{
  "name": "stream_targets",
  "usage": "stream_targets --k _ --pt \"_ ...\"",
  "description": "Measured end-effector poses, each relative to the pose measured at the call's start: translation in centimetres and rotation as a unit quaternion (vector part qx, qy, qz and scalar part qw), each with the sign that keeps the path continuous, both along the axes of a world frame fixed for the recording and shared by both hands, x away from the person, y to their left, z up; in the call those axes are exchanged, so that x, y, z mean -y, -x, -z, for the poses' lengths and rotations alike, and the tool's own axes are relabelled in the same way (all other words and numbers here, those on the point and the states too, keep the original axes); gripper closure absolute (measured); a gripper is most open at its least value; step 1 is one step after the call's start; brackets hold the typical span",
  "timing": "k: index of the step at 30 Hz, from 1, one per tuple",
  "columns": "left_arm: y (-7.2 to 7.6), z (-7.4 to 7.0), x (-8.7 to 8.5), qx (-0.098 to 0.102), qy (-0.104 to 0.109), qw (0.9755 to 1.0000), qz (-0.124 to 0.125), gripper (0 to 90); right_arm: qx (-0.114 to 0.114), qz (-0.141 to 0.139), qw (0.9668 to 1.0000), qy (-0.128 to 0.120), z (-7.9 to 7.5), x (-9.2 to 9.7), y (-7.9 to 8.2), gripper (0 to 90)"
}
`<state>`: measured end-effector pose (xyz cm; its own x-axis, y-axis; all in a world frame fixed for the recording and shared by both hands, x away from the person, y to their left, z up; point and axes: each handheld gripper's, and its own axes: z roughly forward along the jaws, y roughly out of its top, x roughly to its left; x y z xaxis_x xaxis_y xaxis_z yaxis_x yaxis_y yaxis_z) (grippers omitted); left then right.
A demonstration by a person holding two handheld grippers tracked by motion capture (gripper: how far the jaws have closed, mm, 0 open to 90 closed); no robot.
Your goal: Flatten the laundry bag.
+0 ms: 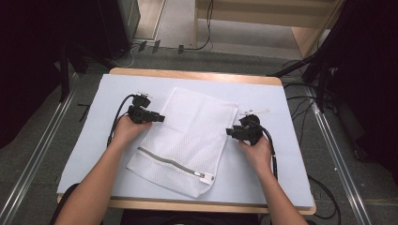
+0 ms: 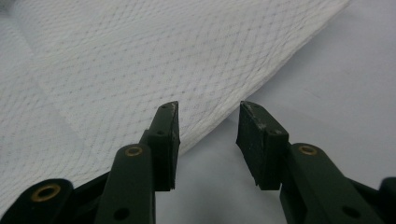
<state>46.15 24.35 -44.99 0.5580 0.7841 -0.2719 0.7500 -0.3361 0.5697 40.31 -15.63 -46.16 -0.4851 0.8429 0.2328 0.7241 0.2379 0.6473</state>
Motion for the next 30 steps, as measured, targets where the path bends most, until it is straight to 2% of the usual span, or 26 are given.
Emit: stream_targets --k 4,8,9,13,16,20,24,29,30 --pt "0.1 0.1 0.2 -0.004 0.006 1.0000 0.006 67.4 -0.001 -0.006 1.0000 0.000 0.3 -0.8 0.0 60.3" --pt "0.2 0.2 0.8 0.001 -0.004 0.9998 0.020 76.0 -0.005 -0.020 0.9998 0.006 0.7 -1.9 0.1 63.8" --pt "0.2 0.3 0.9 -0.001 -0.003 0.9998 0.019 79.1 0.002 -0.019 0.9997 0.014 0.7 -2.2 0.1 68.2" --pt "0.2 0.3 1.0 -0.004 -0.004 0.9998 0.017 89.0 0.008 -0.022 0.9993 0.030 0.7 -2.5 0.1 83.7" --pt "0.2 0.3 1.1 0.001 -0.005 0.9998 0.021 90.0 0.003 -0.024 0.9995 0.022 0.8 -2.1 -0.3 88.4" --pt "0.2 0.0 0.5 -0.004 0.020 0.9997 0.014 90.0 0.000 -0.020 0.9996 0.020 0.6 -1.8 -0.6 89.7" --pt "0.4 -0.2 0.4 -0.005 0.014 0.9997 0.018 90.0 0.003 -0.015 0.9997 0.020 0.4 -1.4 -1.0 89.6" --pt "1.2 -0.3 0.4 -0.006 0.022 0.9995 0.021 90.0 0.003 -0.007 0.9998 0.020 0.3 -0.6 -1.9 89.7" --pt "1.4 -0.4 0.4 -0.005 0.019 0.9995 0.024 90.0 0.006 -0.003 0.9999 0.016 0.3 -0.5 -2.1 89.7"
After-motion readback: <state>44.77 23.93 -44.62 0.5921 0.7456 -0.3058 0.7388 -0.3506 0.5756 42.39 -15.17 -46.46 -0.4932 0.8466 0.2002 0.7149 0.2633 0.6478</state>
